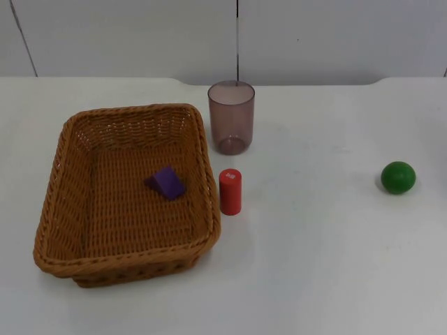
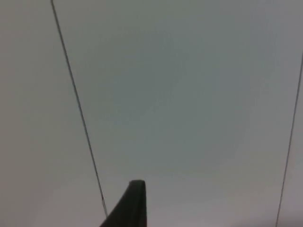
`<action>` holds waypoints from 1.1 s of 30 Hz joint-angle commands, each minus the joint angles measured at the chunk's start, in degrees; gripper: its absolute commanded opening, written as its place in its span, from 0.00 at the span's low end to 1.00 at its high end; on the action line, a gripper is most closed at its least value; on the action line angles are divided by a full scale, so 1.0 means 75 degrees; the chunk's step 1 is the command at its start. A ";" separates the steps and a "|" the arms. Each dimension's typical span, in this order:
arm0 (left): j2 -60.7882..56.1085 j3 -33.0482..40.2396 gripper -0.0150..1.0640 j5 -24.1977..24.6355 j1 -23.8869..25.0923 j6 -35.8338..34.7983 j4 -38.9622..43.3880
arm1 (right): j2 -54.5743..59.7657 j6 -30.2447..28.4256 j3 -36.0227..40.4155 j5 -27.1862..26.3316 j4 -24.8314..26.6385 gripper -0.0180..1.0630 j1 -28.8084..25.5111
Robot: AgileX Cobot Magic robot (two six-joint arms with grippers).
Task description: Pick up the basket with the left hand and place the triangular block into the basket with the right hand.
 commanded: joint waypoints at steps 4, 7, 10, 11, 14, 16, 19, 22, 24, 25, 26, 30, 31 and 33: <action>-0.0116 -0.0154 0.99 0.0957 -0.0036 -0.0190 0.0112 | -0.0560 0.0024 -0.0014 -0.0281 -0.0321 0.98 -0.0041; -0.0373 -0.0154 0.99 0.1134 -0.0036 -0.0190 0.0116 | -0.1291 0.0024 0.0173 -0.0214 -0.0747 0.98 -0.0041; -0.0734 -0.0154 0.99 0.1202 -0.0036 -0.0190 0.0037 | -0.2117 0.0136 0.0501 -0.0057 -0.1154 0.98 -0.0041; -0.0950 -0.0154 0.99 0.1293 -0.0036 -0.0190 -0.0018 | -0.2591 0.0271 0.0699 0.0008 -0.1295 0.98 -0.0041; -0.1603 -0.0154 0.99 0.1694 -0.0036 -0.0173 -0.0145 | -0.3910 0.0418 0.1206 0.0068 -0.1663 0.98 -0.0041; -0.1814 -0.0154 0.99 0.1879 -0.0036 -0.0155 -0.0145 | -0.4419 0.0455 0.1318 0.0102 -0.1785 0.98 -0.0041; -0.2554 -0.0154 0.99 0.2503 -0.0036 -0.0155 -0.0145 | -0.5338 0.0433 0.1378 0.0661 -0.2071 0.98 -0.0041; -0.3014 -0.0154 0.99 0.2843 -0.0036 -0.0123 -0.0179 | -0.5919 0.0403 0.1378 0.1069 -0.2270 0.98 -0.0021; -0.3593 -0.0154 0.99 0.2992 -0.0036 0.0035 -0.0370 | -0.6426 0.0403 0.1378 0.1214 -0.2240 0.98 -0.0021; -0.3855 -0.0154 0.99 0.3120 -0.0036 0.0073 -0.0445 | -0.6550 0.0403 0.1378 0.1216 -0.2240 0.98 -0.0021; -0.3855 -0.0154 0.99 0.3120 -0.0036 0.0073 -0.0445 | -0.6550 0.0403 0.1378 0.1216 -0.2240 0.98 -0.0021; -0.5163 -0.0154 0.99 0.3809 0.0493 0.0132 -0.0339 | -0.7323 -0.0140 0.1378 0.1365 -0.2002 0.98 -0.0051; -0.5163 -0.0154 0.99 0.3809 0.0493 0.0132 -0.0339 | -0.7323 -0.0140 0.1378 0.1365 -0.2002 0.98 -0.0051; -0.5713 -0.0168 0.99 0.3756 0.0912 0.0361 -0.0440 | -0.7586 -0.0526 0.1298 0.1451 -0.1361 0.98 -0.0051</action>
